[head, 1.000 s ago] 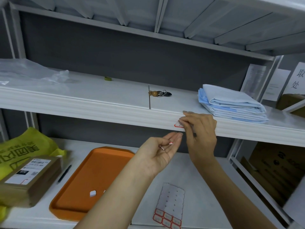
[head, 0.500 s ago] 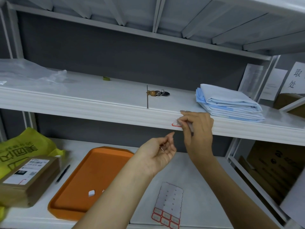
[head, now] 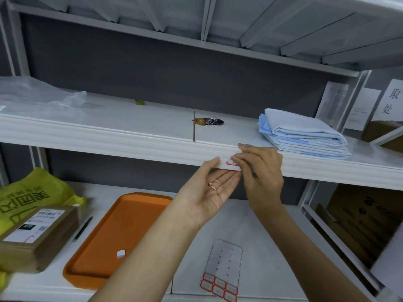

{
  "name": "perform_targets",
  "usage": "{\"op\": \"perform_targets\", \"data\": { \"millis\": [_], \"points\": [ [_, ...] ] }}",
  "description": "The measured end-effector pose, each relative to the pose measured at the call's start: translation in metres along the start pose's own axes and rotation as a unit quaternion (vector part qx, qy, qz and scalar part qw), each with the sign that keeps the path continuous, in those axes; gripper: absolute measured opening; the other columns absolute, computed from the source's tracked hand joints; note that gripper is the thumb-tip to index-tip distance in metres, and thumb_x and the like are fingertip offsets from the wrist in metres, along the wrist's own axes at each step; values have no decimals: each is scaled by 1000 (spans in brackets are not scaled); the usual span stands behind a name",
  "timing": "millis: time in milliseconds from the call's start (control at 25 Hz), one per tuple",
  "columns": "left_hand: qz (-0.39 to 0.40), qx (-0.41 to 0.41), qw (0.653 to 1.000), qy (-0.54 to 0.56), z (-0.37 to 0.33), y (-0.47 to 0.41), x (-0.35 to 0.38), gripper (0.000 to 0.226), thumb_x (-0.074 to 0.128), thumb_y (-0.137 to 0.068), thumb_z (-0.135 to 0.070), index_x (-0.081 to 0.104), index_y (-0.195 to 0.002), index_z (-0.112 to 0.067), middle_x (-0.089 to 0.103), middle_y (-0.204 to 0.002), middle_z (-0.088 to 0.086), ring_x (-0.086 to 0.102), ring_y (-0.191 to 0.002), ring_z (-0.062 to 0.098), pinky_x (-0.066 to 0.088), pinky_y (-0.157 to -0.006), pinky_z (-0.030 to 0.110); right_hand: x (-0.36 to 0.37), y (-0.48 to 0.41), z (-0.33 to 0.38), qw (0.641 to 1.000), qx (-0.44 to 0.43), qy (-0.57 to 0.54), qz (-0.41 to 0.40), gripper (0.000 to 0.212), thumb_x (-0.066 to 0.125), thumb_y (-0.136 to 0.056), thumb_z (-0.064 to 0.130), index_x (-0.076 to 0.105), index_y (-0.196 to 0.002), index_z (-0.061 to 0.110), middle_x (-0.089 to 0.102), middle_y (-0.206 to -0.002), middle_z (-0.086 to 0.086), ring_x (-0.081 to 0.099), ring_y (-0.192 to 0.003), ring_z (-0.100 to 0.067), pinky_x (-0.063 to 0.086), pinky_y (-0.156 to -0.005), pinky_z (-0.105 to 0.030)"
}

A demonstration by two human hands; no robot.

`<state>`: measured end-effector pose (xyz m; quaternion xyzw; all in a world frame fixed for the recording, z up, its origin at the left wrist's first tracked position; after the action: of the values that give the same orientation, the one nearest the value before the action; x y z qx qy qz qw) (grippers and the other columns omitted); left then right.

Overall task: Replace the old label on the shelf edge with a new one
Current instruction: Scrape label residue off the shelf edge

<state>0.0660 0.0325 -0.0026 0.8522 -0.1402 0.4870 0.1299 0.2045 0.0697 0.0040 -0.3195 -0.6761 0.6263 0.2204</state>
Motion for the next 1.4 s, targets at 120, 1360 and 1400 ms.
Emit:
{"op": "perform_targets", "data": {
  "millis": [120,1360,1400],
  "points": [
    [1,6,1000,6,3,-2,0,37,67,-90,-19,65,-116,7,71,-108,24,72,-97,29,59,-83,38,-1,-1,3,1000,7,3,1,8,69,-85,3,71,-91,-2,71,-99,-13,63,-95,-27,44,-85,-36],
    [12,-1,1000,26,0,5,1,29,53,-88,-3,67,-107,14,69,-110,27,70,-101,33,57,-86,42,3,1,6,999,26,18,-14,14,71,-85,13,71,-87,-1,70,-95,-13,59,-95,-23,45,-85,-36],
    [13,-1,1000,26,0,6,1,29,53,-88,-2,67,-108,14,69,-111,27,70,-102,33,57,-86,42,3,0,6,999,28,16,-14,15,71,-85,13,71,-88,-1,70,-95,-13,60,-95,-23,45,-85,-35]
  ]
}}
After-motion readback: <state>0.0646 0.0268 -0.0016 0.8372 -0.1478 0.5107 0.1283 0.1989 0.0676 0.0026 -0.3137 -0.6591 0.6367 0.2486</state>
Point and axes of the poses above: each hand's wrist, its own y-axis away from the middle knuckle, its own x-axis out of the palm, z = x × y, the point moved 2 cm from there along -y, towards the middle knuckle
